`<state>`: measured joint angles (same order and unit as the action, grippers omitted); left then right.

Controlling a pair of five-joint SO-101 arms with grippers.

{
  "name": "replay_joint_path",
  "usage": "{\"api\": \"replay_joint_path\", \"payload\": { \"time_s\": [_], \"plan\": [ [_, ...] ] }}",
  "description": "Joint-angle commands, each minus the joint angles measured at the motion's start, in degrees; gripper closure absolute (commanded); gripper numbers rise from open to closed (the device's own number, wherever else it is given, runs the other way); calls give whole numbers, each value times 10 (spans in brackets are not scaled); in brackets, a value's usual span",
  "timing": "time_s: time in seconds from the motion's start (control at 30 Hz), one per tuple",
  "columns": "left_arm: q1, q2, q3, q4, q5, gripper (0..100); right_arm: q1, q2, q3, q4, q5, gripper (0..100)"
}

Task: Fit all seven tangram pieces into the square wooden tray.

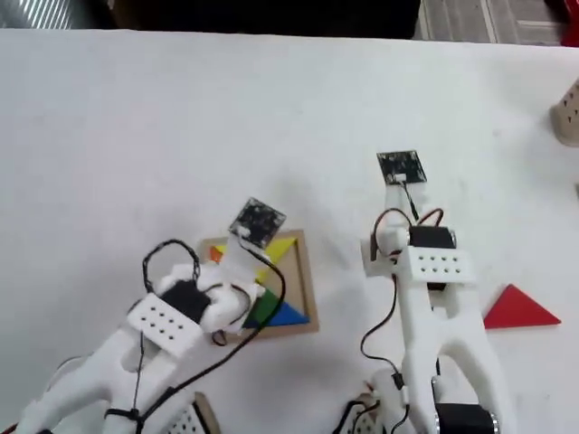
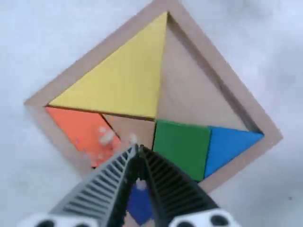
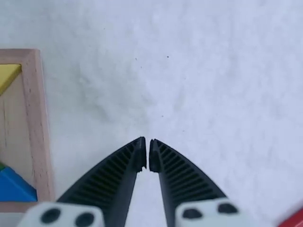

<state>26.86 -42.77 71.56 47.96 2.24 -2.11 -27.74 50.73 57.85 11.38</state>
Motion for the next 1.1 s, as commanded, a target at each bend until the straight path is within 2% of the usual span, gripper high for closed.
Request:
{"api": "replay_joint_path", "payload": {
  "time_s": [0.0,0.1,0.37,0.63,0.8,1.07],
  "plan": [
    [-45,-15,-39,3,13,977,5,-14,-7,-16,8,981],
    [-63,-15,-45,-19,13,977,5,-14,-7,-16,8,981],
    [-111,-10,-6,-154,13,977,5,-14,-5,-16,8,981],
    [-111,-9,-4,-157,15,977,5,-14,-4,-16,7,981],
    [-110,5,-23,-132,59,977,5,-14,-4,-16,4,981],
    [-110,199,-122,-127,86,977,6,-14,-4,-16,4,981]
  ]
}}
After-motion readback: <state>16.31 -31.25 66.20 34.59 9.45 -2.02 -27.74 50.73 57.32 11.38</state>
